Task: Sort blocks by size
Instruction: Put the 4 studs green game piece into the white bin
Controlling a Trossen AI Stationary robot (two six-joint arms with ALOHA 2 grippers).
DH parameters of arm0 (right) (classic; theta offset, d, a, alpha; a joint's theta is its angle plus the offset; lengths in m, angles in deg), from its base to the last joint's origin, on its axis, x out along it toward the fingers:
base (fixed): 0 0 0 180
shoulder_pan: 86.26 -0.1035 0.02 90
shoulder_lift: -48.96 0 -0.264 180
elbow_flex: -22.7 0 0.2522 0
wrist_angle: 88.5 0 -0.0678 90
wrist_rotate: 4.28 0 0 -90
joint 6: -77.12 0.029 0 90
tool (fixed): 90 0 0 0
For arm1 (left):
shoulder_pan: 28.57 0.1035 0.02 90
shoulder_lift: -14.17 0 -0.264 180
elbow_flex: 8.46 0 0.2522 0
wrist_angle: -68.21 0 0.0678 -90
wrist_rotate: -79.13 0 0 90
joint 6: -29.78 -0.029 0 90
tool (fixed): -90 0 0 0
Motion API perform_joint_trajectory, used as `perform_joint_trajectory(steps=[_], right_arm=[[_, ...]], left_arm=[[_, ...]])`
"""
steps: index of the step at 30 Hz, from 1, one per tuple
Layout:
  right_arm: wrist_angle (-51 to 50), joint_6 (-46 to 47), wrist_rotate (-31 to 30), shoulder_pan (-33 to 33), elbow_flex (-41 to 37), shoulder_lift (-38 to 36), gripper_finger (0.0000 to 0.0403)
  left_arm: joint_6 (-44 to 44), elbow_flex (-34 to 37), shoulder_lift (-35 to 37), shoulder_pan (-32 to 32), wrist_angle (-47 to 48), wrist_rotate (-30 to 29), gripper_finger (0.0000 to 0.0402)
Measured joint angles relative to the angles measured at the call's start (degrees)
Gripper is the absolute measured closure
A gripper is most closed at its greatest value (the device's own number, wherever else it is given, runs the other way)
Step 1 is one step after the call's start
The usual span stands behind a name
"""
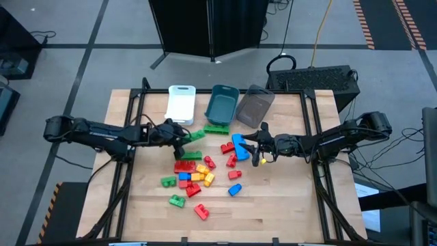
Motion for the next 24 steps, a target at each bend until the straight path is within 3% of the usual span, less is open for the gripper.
perform_joint_trajectory(steps=[8,16,24], right_arm=[[-0.04,0.84,0.02,0.00,0.00,0.00,0.0252],[-0.91,2.91,0.14,0.00,0.00,0.00,0.0252],[-1.63,5.06,0.17,0.00,0.00,0.00,0.0252]], left_arm=[[4.49,-7.85,2.52,0.48,6.97,-6.58,0.0286],[9.18,-13.49,2.52,8.07,15.67,-22.93,0.0286],[18.47,-13.51,-0.48,20.50,17.00,-16.82,0.0286]])
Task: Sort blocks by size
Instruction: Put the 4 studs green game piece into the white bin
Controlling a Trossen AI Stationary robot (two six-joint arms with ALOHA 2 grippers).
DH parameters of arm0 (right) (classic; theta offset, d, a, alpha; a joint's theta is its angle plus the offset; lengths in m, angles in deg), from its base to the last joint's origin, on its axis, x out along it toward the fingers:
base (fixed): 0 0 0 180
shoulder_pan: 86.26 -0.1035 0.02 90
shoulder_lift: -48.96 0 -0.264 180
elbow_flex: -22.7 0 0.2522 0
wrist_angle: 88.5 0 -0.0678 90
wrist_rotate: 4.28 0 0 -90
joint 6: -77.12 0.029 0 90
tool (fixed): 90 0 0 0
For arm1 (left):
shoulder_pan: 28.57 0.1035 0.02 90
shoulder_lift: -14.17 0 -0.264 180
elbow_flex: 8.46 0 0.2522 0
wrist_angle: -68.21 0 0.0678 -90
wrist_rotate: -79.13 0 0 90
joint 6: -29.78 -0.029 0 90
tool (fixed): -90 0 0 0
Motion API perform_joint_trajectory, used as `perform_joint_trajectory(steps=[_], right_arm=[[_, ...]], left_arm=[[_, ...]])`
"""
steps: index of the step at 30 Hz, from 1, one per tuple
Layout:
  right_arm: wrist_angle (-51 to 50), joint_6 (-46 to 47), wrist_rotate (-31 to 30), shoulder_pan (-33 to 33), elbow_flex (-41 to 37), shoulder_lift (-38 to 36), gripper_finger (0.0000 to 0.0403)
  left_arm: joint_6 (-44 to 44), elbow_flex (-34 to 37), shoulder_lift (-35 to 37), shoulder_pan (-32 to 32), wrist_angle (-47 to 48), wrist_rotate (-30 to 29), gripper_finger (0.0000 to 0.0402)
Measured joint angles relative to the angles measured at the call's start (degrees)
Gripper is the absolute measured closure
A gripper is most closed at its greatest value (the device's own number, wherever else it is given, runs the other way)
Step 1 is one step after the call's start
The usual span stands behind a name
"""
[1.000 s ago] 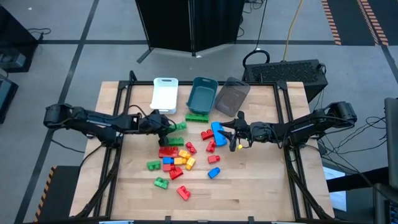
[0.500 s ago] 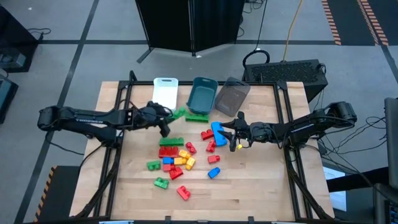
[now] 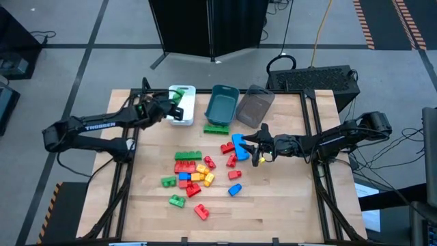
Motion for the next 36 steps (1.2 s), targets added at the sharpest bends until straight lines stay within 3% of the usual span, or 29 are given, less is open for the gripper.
perform_joint_trajectory(steps=[16,36], right_arm=[[-0.32,2.99,1.38,-0.42,0.00,0.00,0.0252],[-0.29,4.52,1.11,-1.93,0.00,0.00,0.0252]], left_arm=[[8.55,0.00,-13.73,5.08,-6.58,2.56,0.0286],[13.07,0.00,-19.47,8.10,-9.64,2.86,0.0286]])
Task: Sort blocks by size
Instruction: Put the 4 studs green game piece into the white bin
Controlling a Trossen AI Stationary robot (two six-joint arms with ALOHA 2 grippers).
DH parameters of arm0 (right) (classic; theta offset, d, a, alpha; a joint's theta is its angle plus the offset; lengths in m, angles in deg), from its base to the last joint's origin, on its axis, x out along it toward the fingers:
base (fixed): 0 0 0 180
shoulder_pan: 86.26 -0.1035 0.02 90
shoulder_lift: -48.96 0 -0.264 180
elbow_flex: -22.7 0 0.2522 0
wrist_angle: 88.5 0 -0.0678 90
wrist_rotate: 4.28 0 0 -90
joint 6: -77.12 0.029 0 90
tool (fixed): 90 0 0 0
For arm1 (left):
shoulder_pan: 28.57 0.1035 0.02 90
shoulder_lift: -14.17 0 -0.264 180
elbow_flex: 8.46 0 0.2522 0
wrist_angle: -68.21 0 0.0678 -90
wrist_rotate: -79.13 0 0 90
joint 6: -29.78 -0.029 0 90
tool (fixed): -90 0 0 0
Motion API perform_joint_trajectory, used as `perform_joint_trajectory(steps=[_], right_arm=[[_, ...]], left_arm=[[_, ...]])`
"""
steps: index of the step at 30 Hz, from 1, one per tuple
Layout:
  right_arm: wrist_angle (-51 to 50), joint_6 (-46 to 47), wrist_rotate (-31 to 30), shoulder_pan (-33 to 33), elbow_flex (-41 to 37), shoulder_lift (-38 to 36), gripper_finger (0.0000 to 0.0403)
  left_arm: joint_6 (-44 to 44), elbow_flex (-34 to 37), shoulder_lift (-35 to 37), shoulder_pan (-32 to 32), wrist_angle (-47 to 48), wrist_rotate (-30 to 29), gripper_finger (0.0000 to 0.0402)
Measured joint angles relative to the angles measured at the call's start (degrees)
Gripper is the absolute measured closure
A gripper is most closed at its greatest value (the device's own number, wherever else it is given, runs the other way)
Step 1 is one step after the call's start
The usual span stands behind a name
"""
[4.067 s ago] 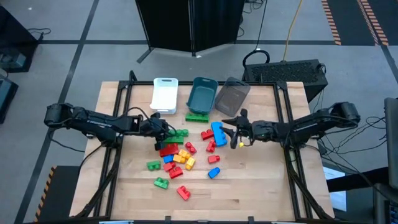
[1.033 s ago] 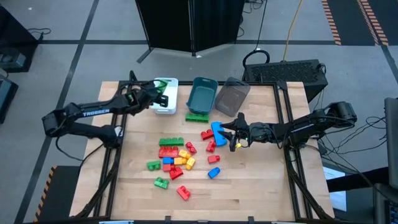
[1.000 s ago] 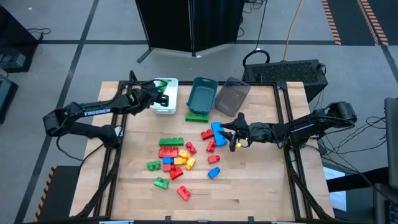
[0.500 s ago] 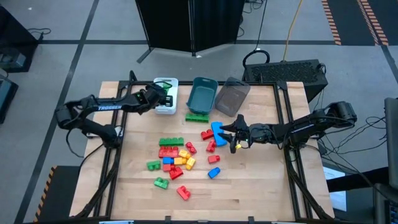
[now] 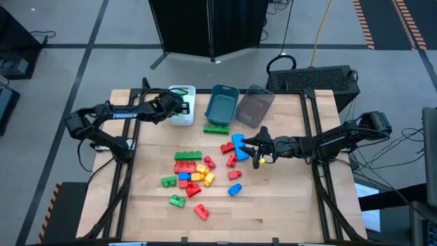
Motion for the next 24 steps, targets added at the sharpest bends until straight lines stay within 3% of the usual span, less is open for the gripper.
perform_joint_trajectory(steps=[24], right_arm=[[-0.13,2.78,-0.02,-0.71,0.00,0.00,0.0252]], left_arm=[[-1.62,0.00,-0.13,1.44,0.20,0.80,0.0285]])
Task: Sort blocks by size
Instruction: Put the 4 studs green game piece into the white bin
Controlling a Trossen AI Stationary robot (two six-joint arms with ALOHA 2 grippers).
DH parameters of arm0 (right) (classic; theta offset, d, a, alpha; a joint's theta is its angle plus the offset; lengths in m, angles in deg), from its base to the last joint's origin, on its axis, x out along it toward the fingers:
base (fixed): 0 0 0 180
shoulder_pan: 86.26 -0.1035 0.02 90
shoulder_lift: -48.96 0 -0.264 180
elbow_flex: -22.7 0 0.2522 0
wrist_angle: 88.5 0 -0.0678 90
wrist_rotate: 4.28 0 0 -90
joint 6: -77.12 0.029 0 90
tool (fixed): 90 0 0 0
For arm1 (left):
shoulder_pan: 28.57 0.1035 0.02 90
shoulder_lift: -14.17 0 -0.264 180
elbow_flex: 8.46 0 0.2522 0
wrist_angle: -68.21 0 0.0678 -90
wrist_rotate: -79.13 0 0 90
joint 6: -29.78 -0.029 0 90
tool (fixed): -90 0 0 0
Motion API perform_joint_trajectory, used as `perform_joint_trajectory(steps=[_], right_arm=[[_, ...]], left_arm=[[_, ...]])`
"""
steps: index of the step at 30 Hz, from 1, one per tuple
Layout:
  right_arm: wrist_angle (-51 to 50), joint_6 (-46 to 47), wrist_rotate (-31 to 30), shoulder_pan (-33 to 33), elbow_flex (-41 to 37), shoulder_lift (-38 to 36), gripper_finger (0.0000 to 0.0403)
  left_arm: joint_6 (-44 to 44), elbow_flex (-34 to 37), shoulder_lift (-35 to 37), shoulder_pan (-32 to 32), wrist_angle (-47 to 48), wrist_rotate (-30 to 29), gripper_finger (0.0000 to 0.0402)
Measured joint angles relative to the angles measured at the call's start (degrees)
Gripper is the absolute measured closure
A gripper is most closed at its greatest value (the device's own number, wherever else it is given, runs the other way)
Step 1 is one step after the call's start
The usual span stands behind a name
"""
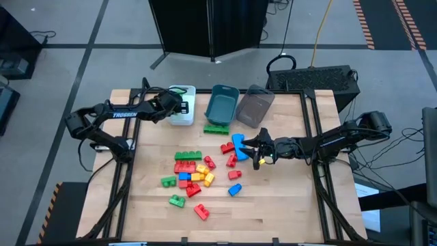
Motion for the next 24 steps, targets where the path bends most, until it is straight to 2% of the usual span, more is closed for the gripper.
perform_joint_trajectory(steps=[19,24], right_arm=[[-0.02,0.17,0.02,-0.41,0.00,0.00,0.0252],[0.02,0.15,0.03,-0.79,0.00,0.00,0.0252]], left_arm=[[-0.38,0.00,0.00,0.00,0.02,0.64,0.0285],[-1.99,0.00,0.00,0.00,0.02,0.73,0.0256]])
